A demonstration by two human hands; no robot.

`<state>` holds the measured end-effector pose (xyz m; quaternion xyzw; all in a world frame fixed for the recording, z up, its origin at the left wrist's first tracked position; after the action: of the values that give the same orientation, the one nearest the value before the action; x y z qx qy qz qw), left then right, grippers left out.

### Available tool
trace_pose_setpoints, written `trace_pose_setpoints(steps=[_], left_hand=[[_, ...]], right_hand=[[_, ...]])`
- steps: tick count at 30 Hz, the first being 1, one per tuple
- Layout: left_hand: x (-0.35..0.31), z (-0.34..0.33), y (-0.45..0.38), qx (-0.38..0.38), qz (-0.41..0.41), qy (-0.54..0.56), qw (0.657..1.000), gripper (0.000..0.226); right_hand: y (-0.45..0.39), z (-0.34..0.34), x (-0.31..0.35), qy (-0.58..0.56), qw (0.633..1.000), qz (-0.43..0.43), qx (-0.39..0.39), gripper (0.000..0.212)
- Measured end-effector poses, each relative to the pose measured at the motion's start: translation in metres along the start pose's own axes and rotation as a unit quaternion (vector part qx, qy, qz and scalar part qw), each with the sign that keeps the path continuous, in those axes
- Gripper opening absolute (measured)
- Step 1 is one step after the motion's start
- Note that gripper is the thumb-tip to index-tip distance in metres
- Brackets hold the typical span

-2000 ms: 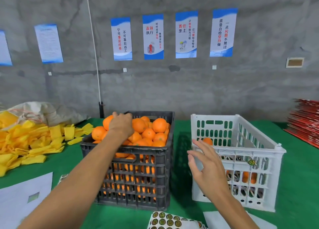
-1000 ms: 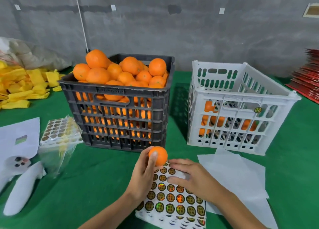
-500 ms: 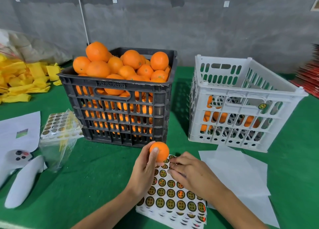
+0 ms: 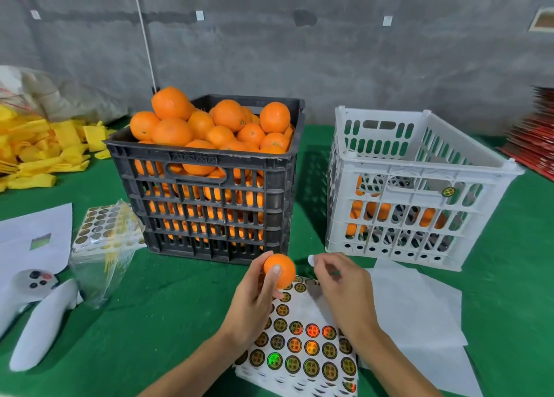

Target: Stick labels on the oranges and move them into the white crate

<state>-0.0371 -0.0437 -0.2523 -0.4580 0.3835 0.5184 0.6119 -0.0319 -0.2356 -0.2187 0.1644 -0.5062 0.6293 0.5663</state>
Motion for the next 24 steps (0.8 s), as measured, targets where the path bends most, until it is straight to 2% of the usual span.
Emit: trace_pose_setpoints(steps=[2,6,9,12,14,15,17,19,21,24], left_hand=[[-0.008,-0.002,0.002,0.001,-0.014,-0.009,1.000,0.045],[-0.022,-0.004,0.004,-0.006,-0.025,0.013,1.000,0.053],[-0.032,-0.003,0.002,-0.027,-0.018,0.048,0.998,0.044],[-0.054,-0.003,-0.009,-0.043,-0.016,0.078,0.996,0.039],[-0.081,-0.006,-0.021,-0.042,-0.033,0.065,0.996,0.042],[-0.098,-0.009,-0.029,-0.041,-0.048,0.054,0.997,0.049],[-0.136,-0.017,-0.045,-0.028,-0.087,0.040,0.995,0.064],[-0.176,-0.024,-0.061,-0.010,-0.137,0.003,0.991,0.068],[-0.213,-0.024,-0.077,-0.008,-0.216,-0.072,0.974,0.059],[-0.246,-0.004,-0.106,-0.067,-0.340,-0.195,0.918,0.041]], right_hand=[[0.001,-0.007,0.009,0.064,0.996,0.067,-0.010,0.012],[0.002,-0.009,0.016,0.033,0.991,0.130,0.021,0.015],[0.003,-0.003,0.023,0.003,0.988,0.139,0.066,0.031],[0.004,0.002,0.039,0.081,0.972,0.206,0.080,0.058],[-0.010,0.014,0.053,0.161,0.952,0.261,0.019,0.074],[-0.022,0.025,0.062,0.185,0.943,0.276,-0.028,0.076],[-0.049,0.050,0.077,0.206,0.925,0.296,-0.123,0.070],[-0.078,0.075,0.090,0.227,0.910,0.296,-0.182,0.067],[-0.107,0.096,0.097,0.251,0.904,0.272,-0.212,0.068],[-0.142,0.119,0.099,0.300,0.904,0.231,-0.200,0.066]])
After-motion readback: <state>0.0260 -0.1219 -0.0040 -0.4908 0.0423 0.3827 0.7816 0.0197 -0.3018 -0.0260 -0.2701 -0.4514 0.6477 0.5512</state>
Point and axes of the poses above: each hand's wrist, its own y-axis away from the middle knuckle, its own z-axis out of the back of the hand, x = y × z, the point moved 3 cm from there along -y, towards the middle knuckle, and after that the axes turned 3 degrees about -y, right-handed, at the moved point
